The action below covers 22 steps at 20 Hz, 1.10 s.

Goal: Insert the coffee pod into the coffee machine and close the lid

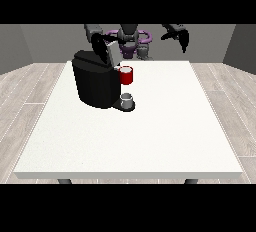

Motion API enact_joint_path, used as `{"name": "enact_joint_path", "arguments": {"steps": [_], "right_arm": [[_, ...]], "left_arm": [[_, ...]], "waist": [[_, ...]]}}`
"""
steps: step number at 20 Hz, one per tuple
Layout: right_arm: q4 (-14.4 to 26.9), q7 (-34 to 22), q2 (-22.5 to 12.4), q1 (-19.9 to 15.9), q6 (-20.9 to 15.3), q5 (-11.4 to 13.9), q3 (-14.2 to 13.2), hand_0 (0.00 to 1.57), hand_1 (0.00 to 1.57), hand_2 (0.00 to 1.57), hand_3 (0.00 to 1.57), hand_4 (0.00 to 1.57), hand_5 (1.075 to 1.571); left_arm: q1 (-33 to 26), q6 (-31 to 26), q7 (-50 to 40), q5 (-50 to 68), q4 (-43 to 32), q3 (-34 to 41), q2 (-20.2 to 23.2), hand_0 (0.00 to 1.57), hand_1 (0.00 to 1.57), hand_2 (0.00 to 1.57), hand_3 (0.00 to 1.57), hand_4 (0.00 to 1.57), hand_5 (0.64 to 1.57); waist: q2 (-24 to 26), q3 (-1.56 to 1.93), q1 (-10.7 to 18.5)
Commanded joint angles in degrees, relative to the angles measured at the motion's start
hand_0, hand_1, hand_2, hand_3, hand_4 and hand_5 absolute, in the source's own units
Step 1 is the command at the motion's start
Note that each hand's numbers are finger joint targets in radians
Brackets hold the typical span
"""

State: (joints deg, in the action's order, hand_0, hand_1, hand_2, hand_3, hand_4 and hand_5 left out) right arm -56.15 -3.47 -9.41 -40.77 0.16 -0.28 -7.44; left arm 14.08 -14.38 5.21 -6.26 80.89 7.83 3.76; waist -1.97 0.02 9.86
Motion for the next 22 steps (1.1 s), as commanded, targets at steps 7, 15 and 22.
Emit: {"name": "enact_joint_path", "arguments": {"steps": [7,15,22], "right_arm": [[-0.1,-0.7,-1.5,-7.3,2.5,2.3,2.7,0.0,0.0,0.0,0.0,0.11,1.571],[-2.5,-2.9,-0.3,-10.5,-0.5,6.0,5.8,0.0,0.0,0.0,0.0,0.0,1.571],[-4.0,-6.3,-3.6,-16.0,-2.6,8.3,4.8,0.0,0.0,0.0,0.0,0.26,1.571]], "left_arm": [[0.2,1.1,0.9,-1.3,-0.1,-0.6,0.9,0.0,0.0,0.0,0.0,0.34,1.571],[3.5,-0.5,-1.4,0.2,-0.8,-0.7,1.2,0.0,0.0,0.0,0.0,0.36,1.571],[5.3,-0.4,0.5,-1.4,0.1,-3.7,-0.3,0.0,0.0,0.0,0.0,0.33,1.571]], "waist": [[-3.4,-0.03,2.2],[-4.1,-0.04,4.8],[-7.2,-0.04,10.2]]}}
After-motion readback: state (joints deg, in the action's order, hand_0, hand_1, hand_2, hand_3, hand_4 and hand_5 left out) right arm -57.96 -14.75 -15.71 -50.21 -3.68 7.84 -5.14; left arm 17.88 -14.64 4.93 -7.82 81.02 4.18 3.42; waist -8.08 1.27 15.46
